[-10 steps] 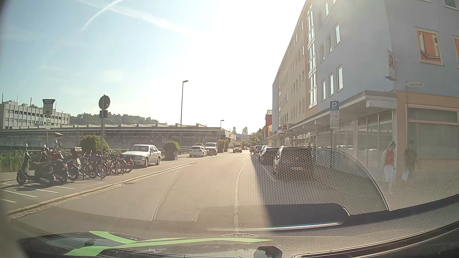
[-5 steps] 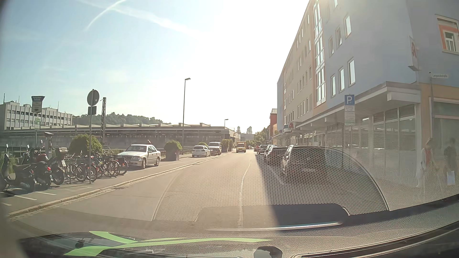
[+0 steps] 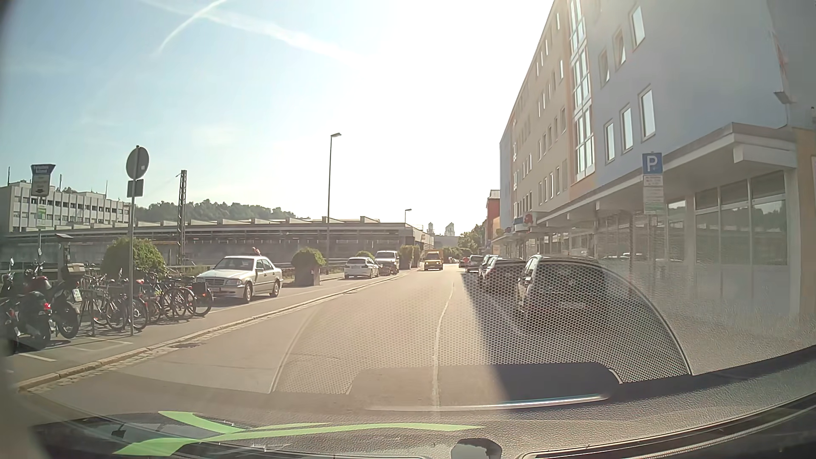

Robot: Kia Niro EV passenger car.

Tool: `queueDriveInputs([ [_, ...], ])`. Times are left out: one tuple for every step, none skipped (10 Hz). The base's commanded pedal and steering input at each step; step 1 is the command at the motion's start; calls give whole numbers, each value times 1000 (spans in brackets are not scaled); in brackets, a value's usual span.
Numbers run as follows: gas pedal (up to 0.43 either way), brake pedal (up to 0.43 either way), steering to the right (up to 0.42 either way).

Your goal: Follow the waypoints while adhering to traffic rules and regulations

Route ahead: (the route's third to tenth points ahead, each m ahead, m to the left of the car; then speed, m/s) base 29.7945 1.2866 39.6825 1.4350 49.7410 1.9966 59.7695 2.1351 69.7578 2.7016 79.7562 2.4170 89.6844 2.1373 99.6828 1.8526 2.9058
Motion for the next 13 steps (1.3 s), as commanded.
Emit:
queueDriveInputs([
  [20, 0, -37],
  [20, 0, -31],
  [20, 0, -24],
  [20, 0, -17],
  [20, 0, -14],
  [20, 0, -13],
  [20, 0, -13],
  [20, 0, -12],
  [20, 0, -8],
  [28, 0, -4],
  [28, 0, -2],
  [28, 0, 3],
  [28, 0, 6],
])
